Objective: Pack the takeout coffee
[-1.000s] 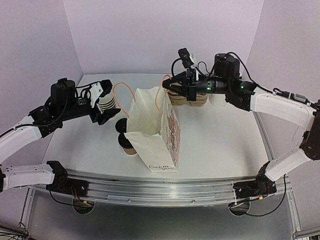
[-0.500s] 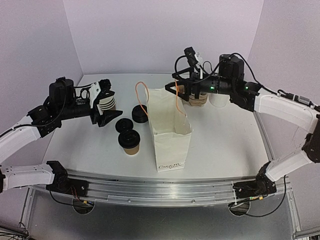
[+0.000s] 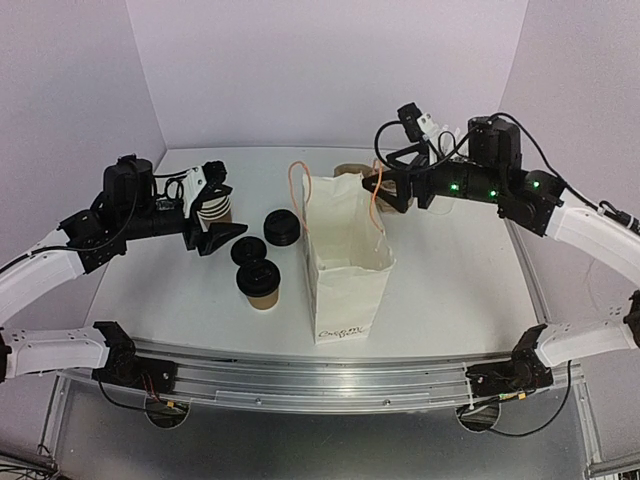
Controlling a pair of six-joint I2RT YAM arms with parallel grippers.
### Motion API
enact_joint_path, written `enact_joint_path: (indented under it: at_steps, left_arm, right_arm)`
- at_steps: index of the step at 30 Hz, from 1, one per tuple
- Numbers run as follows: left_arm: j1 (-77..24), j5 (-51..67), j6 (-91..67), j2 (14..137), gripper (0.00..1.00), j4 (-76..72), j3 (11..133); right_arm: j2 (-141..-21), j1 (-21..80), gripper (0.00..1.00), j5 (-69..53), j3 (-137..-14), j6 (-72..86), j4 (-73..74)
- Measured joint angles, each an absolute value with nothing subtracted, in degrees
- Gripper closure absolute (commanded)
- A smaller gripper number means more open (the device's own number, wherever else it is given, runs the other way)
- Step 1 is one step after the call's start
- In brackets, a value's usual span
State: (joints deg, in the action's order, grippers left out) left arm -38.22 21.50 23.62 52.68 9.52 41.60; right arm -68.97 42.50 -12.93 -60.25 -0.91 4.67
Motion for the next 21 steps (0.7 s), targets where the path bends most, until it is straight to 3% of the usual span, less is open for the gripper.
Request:
enact_joint_path:
  at_steps: [13,21]
  left_arm:
    - [-38.3,21.3,23.9,54.5,0.17,8.7,41.6]
    - [-38.4,21.4,23.6,57.0,0.17,7.4,41.7]
  right_arm:
    - [-59.6,42.5,0.07,-6.4,-60.2,-1.7,18.0]
    - [-57.6,42.5,0.16,1.8,-55.5,5.6,21.8]
